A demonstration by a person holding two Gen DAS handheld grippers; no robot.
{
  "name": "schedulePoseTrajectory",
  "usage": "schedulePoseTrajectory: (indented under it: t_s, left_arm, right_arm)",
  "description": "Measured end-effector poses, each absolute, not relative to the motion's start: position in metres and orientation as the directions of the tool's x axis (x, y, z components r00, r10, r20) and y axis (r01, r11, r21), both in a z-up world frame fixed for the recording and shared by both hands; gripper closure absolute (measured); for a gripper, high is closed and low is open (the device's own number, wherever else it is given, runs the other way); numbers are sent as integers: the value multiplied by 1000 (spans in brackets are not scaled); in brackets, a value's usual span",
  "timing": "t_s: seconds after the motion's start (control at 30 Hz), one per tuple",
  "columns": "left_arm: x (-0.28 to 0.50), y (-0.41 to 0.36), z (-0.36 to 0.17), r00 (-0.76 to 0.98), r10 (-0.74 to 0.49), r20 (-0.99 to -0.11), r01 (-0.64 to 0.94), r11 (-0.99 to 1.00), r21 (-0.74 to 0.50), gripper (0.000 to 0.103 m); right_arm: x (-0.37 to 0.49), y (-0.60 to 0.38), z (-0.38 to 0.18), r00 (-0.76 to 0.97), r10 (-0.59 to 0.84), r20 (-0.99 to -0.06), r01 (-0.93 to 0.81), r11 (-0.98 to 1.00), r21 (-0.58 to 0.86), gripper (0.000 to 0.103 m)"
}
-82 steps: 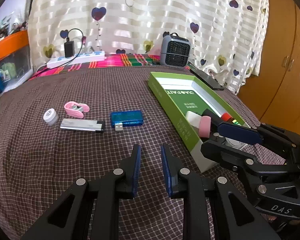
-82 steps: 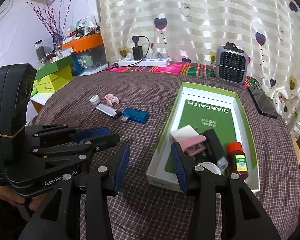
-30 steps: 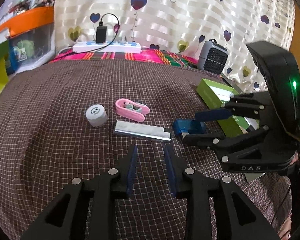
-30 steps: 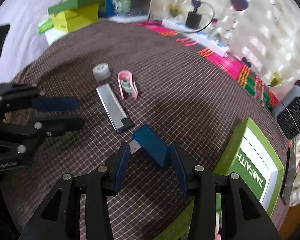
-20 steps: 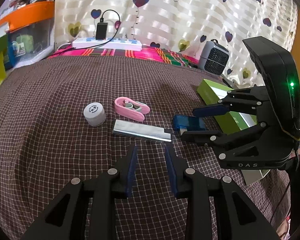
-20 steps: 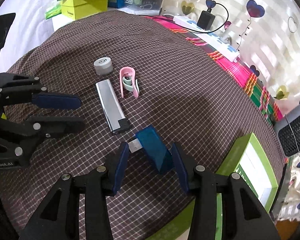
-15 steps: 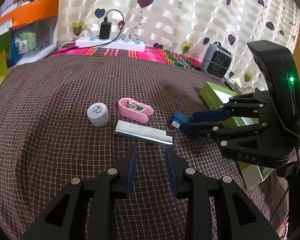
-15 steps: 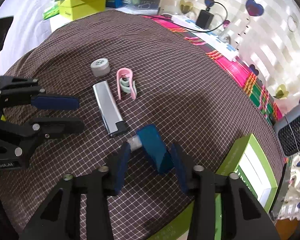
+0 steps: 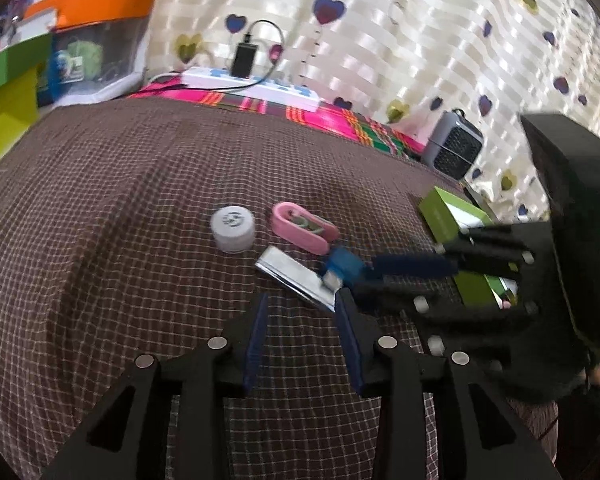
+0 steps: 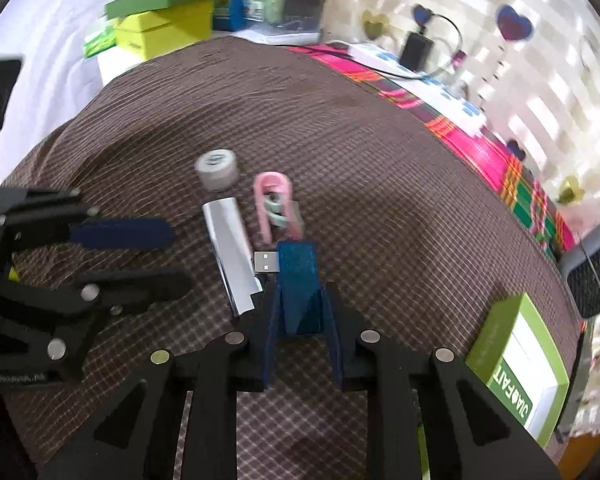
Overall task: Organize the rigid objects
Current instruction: 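Grasp the blue USB stick with the right gripper while the left grasps the silver USB stick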
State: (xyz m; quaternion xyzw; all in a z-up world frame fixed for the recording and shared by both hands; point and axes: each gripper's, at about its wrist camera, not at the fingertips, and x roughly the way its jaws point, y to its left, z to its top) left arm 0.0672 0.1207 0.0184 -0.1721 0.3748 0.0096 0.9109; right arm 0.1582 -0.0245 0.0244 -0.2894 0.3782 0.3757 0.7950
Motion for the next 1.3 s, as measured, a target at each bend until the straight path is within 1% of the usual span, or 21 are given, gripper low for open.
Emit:
schedulePoseTrajectory:
  t_s: [0.07, 0.17, 0.23, 0.33, 0.4, 0.5, 0.57, 0.63, 0.7, 0.73, 0.77, 0.8, 0.83, 0.87, 1.03, 1.17, 1.3]
  left_arm:
    - [67, 123, 18, 718, -101, -689, -162, 938, -307, 65]
    - [70, 121, 17, 706, -90, -703, -171, 941, -293, 65]
    - [72, 117, 16, 695, -77, -715, -180, 944, -277, 65]
    - [77, 110, 13, 679, -71, -731, -196, 942, -274, 65]
    - [84, 105, 9, 657, -62, -751, -218, 938, -268, 65]
    - [88, 99, 10, 657, -13, -754, -242, 943, -227, 64]
    - [92, 93, 10, 651, 23, -759, -244, 953, -181, 64]
    - [96, 84, 9, 643, 75, -763, -235, 967, -103, 63]
    - [101, 78, 8, 636, 115, -764, -225, 974, -41, 63]
    - [102, 79, 8, 634, 117, -765, -224, 974, -37, 63]
    - [103, 80, 8, 636, 113, -764, -220, 975, -40, 65]
    - [102, 82, 8, 635, 117, -763, -220, 975, -34, 69]
    - [101, 83, 8, 633, 126, -764, -222, 975, -24, 78]
    - [99, 87, 8, 633, 126, -764, -219, 976, -20, 82]
    - [89, 91, 9, 642, 82, -762, -174, 984, -41, 82]
    - [80, 95, 9, 653, 40, -757, -152, 985, -79, 82]
    - [76, 96, 11, 663, 25, -748, -139, 986, -90, 82]
  right_arm:
    - [147, -21, 24, 418, 392, -819, -832, 527, -172, 80]
    - [132, -22, 22, 412, 401, -818, -842, 511, -173, 80]
    - [129, -28, 22, 422, 394, -816, -828, 535, -170, 80]
    - [133, -46, 27, 468, 384, -796, -774, 613, -160, 98]
    - [135, -61, 33, 501, 381, -777, -732, 665, -146, 98]
    - [135, -70, 33, 512, 373, -773, -716, 682, -145, 98]
    - [139, -70, 29, 496, 367, -787, -721, 680, -137, 98]
    - [141, -69, 22, 470, 350, -810, -729, 671, -132, 98]
    - [141, -70, 20, 463, 354, -813, -732, 670, -125, 93]
    - [141, -72, 21, 459, 367, -809, -729, 675, -108, 87]
    - [141, -74, 23, 459, 379, -804, -725, 683, -92, 77]
    - [140, -75, 26, 461, 394, -795, -721, 689, -76, 73]
    - [139, -76, 28, 461, 407, -788, -718, 693, -62, 66]
    - [139, -76, 30, 456, 425, -782, -717, 696, -41, 65]
    - [141, -70, 30, 425, 465, -776, -704, 709, 40, 65]
    - [146, -59, 21, 410, 453, -792, -674, 735, 71, 65]
    - [150, -53, 12, 420, 409, -810, -642, 765, 53, 65]
